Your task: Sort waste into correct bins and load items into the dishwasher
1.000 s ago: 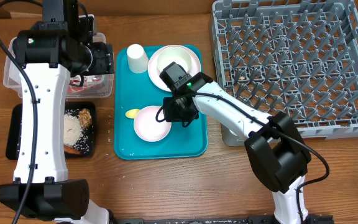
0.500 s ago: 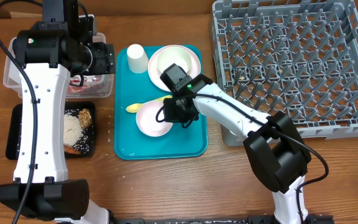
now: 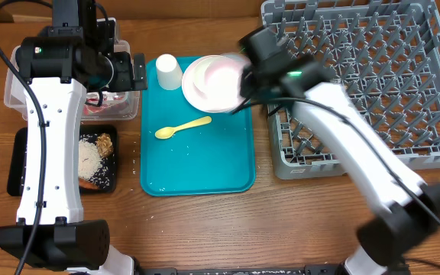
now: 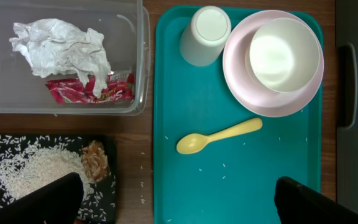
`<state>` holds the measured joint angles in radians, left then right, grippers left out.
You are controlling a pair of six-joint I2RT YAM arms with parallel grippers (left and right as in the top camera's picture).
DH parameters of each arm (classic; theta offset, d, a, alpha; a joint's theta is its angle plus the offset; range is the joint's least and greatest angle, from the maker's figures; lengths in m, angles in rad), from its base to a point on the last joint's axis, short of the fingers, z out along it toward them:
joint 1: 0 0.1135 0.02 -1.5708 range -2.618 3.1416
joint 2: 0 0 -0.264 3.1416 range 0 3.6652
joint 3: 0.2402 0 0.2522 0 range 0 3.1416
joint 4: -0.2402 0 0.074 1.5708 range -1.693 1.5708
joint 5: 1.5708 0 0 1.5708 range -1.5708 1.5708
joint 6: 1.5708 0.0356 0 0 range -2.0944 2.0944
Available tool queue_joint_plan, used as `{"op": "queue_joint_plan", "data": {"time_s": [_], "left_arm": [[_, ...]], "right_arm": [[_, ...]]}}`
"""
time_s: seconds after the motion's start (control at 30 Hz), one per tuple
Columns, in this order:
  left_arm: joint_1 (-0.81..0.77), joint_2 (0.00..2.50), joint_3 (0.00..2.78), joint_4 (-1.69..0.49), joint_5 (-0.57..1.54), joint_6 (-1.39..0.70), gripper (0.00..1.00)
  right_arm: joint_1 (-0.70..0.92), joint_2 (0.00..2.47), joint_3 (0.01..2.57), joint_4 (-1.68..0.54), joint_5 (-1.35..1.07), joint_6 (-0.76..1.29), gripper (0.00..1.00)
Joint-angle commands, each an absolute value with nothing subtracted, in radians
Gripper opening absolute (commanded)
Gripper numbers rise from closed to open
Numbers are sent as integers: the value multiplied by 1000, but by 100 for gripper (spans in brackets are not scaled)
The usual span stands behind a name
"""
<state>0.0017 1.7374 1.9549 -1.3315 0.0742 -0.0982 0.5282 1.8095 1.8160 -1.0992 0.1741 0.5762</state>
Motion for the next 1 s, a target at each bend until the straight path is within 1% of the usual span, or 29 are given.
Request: {"op": "queue_joint_plan", "data": {"time_s": [0.0,0.07,0.1,0.17,0.3,0.37,0.47,0.6,0.7,0.97], "left_arm": [[-1,1745,1950,-1328,72,-94,100],[-1,1745,1950,-1328,72,-94,100],[-1,1745,1950,-1327,72,-94,100],[-1,1745,1950,-1322,72,-94,100],[0,1745,1950,-1306,71,-93,100],[0,1745,1950,-1305,71,-93,100],[-1,1745,1950,-1304,71,-93,100],[0,1745,1950,-1304,71,-93,100],[-1,1745,1950,-1305,71,-93,100],[-1,1745,1950,-1305,71,-93,100]], "right_arm": [[487,1763,1838,-1090,617,573,4],[468,1776,1832,-1063,773,572,4],[452,1797,1832,-1017,897,567,4],[439,1818,1832,-952,953,518,4],[417,1879,1832,-776,980,329,4],[411,1922,1832,-684,1058,235,4],[409,2000,1832,-517,1171,40,4],[407,2092,1832,-354,1218,-165,4],[404,2150,1832,-287,1209,-241,4],[367,2226,1832,-230,1203,-289,4]]}}
